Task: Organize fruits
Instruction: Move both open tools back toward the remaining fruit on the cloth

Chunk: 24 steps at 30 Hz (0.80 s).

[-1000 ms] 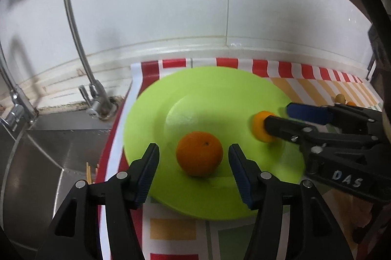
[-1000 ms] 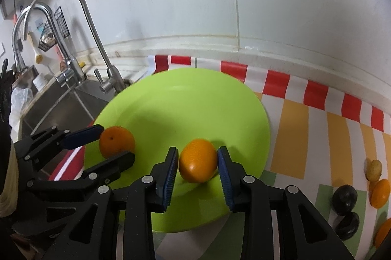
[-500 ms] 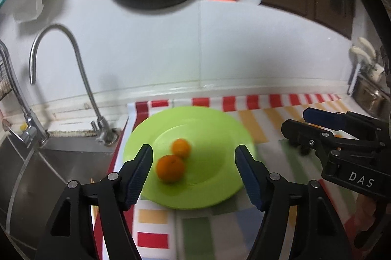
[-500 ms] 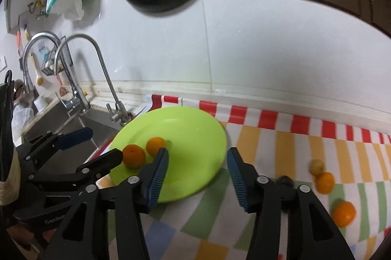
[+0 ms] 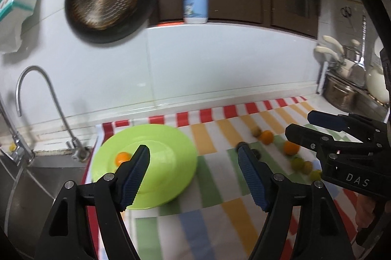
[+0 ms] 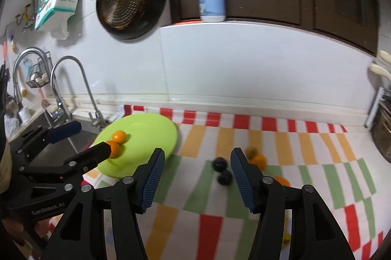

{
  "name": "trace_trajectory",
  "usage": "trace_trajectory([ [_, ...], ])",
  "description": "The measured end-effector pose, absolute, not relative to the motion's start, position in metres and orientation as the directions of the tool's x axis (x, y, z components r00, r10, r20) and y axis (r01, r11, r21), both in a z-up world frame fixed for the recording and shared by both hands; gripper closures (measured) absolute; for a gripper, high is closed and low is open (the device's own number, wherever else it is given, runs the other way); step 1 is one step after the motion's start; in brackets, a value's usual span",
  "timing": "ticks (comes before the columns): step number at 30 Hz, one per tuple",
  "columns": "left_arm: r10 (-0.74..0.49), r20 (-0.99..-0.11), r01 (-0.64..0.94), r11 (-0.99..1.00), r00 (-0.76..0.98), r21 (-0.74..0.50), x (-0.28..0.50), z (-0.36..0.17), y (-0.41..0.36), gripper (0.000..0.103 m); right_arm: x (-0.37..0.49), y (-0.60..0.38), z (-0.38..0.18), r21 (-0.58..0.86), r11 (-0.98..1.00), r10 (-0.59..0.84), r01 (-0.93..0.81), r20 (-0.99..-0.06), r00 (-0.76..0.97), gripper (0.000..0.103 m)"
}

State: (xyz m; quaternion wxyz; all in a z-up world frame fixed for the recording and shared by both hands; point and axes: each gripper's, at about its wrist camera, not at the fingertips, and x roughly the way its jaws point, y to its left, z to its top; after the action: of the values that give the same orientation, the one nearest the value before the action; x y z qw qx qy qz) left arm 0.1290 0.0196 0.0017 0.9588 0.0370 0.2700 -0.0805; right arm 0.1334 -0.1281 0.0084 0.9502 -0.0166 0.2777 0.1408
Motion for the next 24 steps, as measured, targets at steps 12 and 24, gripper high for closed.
trace_trajectory([
  [12, -0.207, -0.491, 0.268, 0.962, 0.846, 0.056, 0.105, 0.009, -0.035, 0.029, 0.1, -0.188, 0.017, 0.022, 0.986, 0.155, -0.167, -0.514, 0.844, 0.046],
  [24, -0.305, -0.472, 0.416, 0.897, 0.827, 0.149, 0.101, 0.005, -0.07, 0.029, 0.07, -0.218, 0.006, 0.005, 0.997, 0.067, -0.076, -0.54, 0.839, 0.046],
])
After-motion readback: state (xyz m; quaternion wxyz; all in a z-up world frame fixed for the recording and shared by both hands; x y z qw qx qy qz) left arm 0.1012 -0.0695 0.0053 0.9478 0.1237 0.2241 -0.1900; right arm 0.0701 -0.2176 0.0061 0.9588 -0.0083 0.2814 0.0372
